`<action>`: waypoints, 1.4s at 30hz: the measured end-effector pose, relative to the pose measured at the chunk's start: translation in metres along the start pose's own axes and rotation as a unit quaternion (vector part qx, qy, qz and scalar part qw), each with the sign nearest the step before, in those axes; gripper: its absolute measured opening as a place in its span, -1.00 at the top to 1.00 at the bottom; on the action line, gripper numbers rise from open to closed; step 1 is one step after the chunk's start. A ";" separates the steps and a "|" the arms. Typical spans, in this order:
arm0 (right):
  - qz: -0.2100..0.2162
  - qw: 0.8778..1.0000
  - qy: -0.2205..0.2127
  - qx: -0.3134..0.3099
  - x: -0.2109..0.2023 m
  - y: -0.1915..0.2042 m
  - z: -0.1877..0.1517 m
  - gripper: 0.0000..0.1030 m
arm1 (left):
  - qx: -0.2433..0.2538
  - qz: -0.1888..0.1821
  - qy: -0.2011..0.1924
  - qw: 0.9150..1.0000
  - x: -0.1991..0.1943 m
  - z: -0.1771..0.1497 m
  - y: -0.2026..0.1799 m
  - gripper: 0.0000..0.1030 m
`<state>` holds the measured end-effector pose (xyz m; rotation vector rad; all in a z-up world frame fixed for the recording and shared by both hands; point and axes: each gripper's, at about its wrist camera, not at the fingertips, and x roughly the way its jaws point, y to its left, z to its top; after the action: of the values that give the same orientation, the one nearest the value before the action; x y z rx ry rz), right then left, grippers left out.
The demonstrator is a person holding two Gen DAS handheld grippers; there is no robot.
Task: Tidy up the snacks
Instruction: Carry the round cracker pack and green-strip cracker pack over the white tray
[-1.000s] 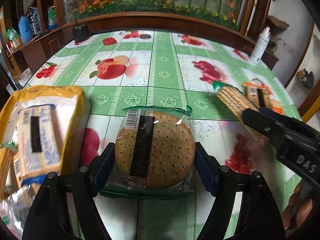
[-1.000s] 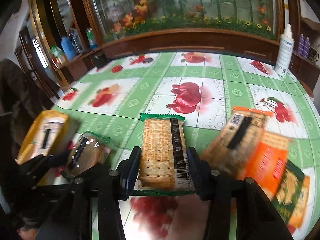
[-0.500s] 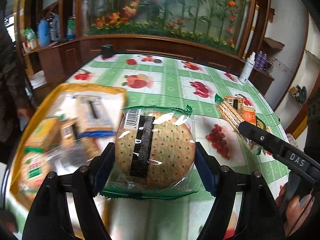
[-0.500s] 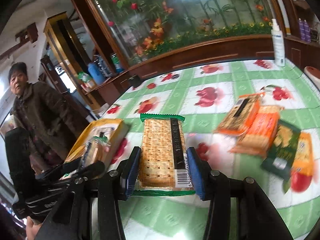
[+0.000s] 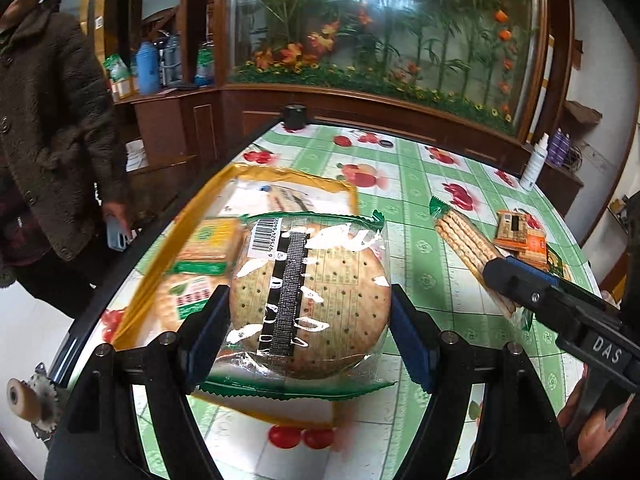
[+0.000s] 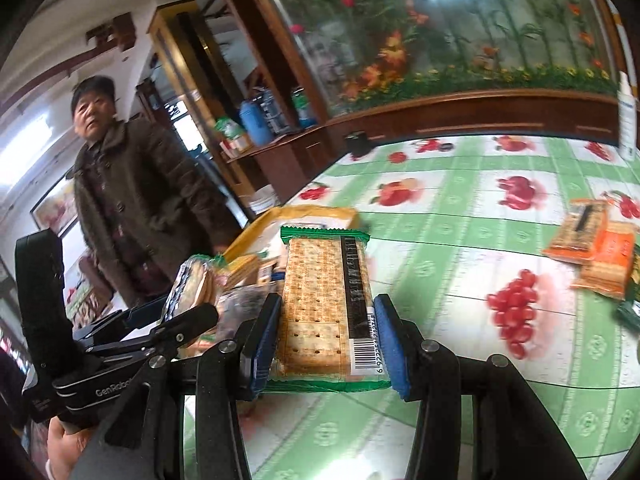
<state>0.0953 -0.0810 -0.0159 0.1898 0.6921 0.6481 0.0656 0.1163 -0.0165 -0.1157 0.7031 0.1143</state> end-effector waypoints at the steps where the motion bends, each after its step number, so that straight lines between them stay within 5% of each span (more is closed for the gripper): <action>1: 0.002 1.000 0.000 -0.003 0.001 0.003 0.000 0.08 | -0.002 0.002 -0.002 1.000 -0.002 0.000 0.003 -0.48; 16: 0.020 0.999 0.004 -0.039 0.005 0.048 -0.002 0.08 | -0.022 0.018 -0.022 0.999 -0.020 -0.003 0.028 -0.48; 42: 0.044 0.998 0.005 -0.038 0.011 0.057 0.002 0.08 | -0.031 0.045 -0.036 0.998 -0.025 -0.002 0.042 -0.48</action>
<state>0.0749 -0.0291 0.0010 0.1481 0.6713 0.7595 0.0391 0.1563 -0.0048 -0.1399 0.6335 0.2251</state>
